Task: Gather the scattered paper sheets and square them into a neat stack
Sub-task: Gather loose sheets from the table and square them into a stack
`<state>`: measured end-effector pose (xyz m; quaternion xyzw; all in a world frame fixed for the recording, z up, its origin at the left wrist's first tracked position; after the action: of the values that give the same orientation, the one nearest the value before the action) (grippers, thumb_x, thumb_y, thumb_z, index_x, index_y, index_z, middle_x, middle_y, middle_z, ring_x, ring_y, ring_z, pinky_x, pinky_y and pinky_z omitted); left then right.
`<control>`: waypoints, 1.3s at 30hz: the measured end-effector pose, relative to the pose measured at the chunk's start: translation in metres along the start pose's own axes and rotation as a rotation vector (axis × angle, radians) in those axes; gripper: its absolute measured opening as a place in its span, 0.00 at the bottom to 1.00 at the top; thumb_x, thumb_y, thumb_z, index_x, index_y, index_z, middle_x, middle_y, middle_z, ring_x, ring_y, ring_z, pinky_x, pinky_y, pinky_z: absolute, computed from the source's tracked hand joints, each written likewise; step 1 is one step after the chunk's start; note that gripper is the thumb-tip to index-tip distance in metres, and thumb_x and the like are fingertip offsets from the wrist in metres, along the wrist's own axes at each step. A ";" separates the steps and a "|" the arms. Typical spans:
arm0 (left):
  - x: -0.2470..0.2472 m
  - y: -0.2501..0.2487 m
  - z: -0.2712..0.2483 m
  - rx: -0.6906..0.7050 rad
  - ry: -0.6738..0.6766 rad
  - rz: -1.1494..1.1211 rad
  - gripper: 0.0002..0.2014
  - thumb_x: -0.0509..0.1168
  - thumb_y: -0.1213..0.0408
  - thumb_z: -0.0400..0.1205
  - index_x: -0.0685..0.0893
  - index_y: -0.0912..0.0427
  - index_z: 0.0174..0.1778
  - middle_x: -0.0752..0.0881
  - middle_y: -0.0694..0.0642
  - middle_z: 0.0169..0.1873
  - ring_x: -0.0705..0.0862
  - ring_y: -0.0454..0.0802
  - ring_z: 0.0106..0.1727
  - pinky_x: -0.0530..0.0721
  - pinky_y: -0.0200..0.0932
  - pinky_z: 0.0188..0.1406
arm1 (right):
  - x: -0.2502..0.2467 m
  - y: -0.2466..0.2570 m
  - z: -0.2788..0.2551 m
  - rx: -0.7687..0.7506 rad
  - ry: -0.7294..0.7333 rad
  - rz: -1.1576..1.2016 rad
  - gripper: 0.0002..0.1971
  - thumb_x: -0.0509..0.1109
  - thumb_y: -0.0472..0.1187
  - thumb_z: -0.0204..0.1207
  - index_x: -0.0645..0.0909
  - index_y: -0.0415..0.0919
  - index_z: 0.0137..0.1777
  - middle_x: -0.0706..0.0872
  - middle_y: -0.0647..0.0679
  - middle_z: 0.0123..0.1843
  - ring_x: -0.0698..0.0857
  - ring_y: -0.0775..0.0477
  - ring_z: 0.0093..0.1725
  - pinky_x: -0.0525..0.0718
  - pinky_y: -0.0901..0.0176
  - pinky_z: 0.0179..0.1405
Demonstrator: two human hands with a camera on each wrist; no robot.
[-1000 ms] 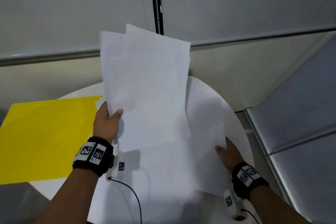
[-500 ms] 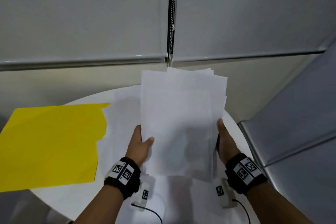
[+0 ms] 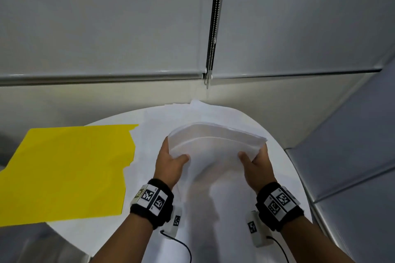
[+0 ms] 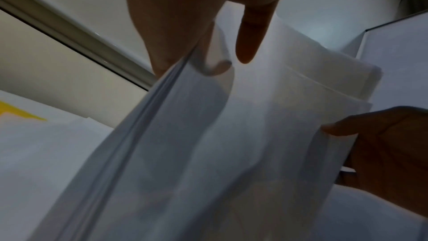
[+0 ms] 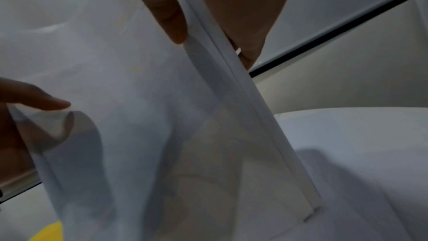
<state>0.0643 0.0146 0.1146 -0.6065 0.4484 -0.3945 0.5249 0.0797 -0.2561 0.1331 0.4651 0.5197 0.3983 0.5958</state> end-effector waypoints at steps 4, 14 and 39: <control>0.000 -0.008 0.001 0.020 -0.054 -0.029 0.27 0.68 0.70 0.62 0.85 0.49 0.58 0.90 0.49 0.49 0.88 0.51 0.54 0.86 0.48 0.53 | -0.013 0.004 0.002 -0.035 -0.128 0.020 0.12 0.71 0.40 0.74 0.75 0.57 0.52 0.86 0.51 0.50 0.85 0.47 0.51 0.84 0.46 0.50; 0.002 0.008 0.006 -0.022 0.042 0.024 0.25 0.65 0.72 0.61 0.84 0.47 0.52 0.89 0.52 0.48 0.87 0.55 0.52 0.85 0.46 0.46 | -0.003 -0.028 -0.003 0.053 0.012 0.026 0.25 0.65 0.29 0.79 0.66 0.47 0.72 0.79 0.55 0.60 0.80 0.53 0.60 0.79 0.53 0.59; 0.023 0.044 -0.010 -0.088 0.033 0.062 0.15 0.63 0.71 0.58 0.86 0.56 0.39 0.87 0.53 0.35 0.84 0.52 0.39 0.81 0.45 0.37 | -0.006 -0.071 -0.009 0.182 -0.050 0.143 0.12 0.74 0.33 0.63 0.85 0.45 0.46 0.91 0.46 0.47 0.88 0.41 0.49 0.86 0.45 0.50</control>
<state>0.0561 -0.0123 0.0726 -0.6081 0.4926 -0.3679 0.5022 0.0691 -0.2783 0.0658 0.5628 0.5042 0.3793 0.5339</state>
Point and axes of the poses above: each hand's wrist, its own z-axis towards the middle knuckle, its own x-axis out of the palm, y = z × x, the point moved 10 cm from there along z, towards the middle knuckle
